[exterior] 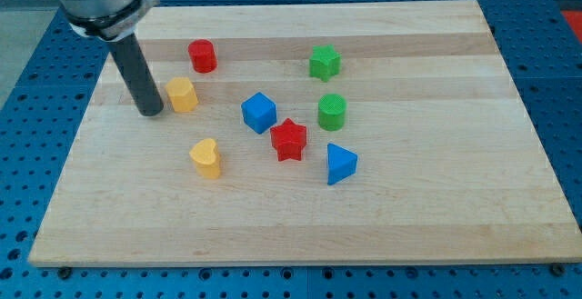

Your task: Move the yellow hexagon down a bit

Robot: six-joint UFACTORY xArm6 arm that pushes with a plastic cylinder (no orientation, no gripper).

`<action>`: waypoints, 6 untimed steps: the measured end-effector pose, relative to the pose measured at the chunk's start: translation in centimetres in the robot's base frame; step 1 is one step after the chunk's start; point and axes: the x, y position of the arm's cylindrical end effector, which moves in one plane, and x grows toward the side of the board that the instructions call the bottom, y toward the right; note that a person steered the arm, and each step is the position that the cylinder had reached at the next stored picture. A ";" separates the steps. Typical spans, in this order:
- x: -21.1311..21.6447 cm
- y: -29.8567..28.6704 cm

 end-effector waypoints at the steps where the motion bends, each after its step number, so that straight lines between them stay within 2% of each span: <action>1: -3.2 -0.7; 2: -6.4 0.6; 3: -5.9 3.5; 6: -3.3 4.0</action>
